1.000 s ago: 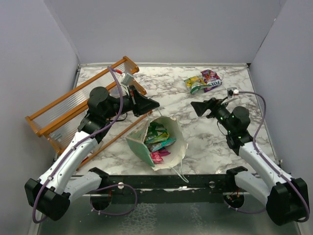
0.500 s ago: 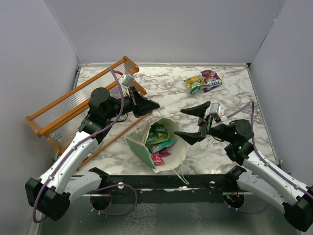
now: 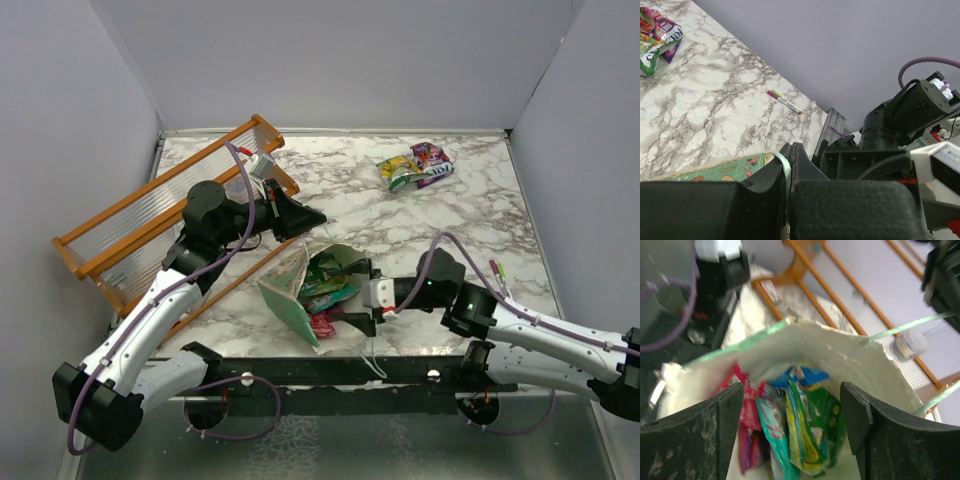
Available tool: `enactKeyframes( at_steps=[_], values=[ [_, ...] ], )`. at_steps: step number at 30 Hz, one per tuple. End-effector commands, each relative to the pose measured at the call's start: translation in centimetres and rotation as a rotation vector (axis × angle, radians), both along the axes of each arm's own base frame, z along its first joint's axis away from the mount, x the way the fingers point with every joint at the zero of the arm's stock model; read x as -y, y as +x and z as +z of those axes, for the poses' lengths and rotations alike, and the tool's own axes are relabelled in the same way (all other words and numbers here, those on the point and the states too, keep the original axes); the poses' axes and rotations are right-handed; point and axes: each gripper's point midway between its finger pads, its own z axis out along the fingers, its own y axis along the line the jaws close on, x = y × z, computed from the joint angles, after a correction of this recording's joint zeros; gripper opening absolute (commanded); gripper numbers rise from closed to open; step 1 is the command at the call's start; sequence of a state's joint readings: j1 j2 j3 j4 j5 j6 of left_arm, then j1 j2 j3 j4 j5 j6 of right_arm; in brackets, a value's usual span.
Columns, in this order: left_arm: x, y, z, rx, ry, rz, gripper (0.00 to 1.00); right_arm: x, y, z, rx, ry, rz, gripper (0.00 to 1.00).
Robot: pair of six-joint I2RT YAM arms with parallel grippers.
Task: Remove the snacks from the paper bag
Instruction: Take out the snack from the paper bag.
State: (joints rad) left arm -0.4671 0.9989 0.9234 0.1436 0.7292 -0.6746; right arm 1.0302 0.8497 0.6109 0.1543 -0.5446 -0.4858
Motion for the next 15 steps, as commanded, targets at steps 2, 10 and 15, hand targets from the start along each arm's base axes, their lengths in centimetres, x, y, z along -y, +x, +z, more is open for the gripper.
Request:
enactKeyframes(
  at_steps=[2, 10, 15],
  values=[
    [-0.1, -0.8, 1.1, 0.054, -0.017, -0.022, 0.0, -0.4, 3.0, -4.6, 0.159, -0.291, -0.137, 0.76],
    [-0.1, -0.9, 0.9, 0.053, -0.012, -0.022, 0.0, -1.0, 4.6, -6.1, 0.151, -0.388, -0.195, 0.79],
    [-0.2, -0.9, 1.0, 0.055, -0.018, -0.019, 0.0, -1.9, 5.6, -7.3, 0.149, -0.444, -0.221, 0.77]
  ],
)
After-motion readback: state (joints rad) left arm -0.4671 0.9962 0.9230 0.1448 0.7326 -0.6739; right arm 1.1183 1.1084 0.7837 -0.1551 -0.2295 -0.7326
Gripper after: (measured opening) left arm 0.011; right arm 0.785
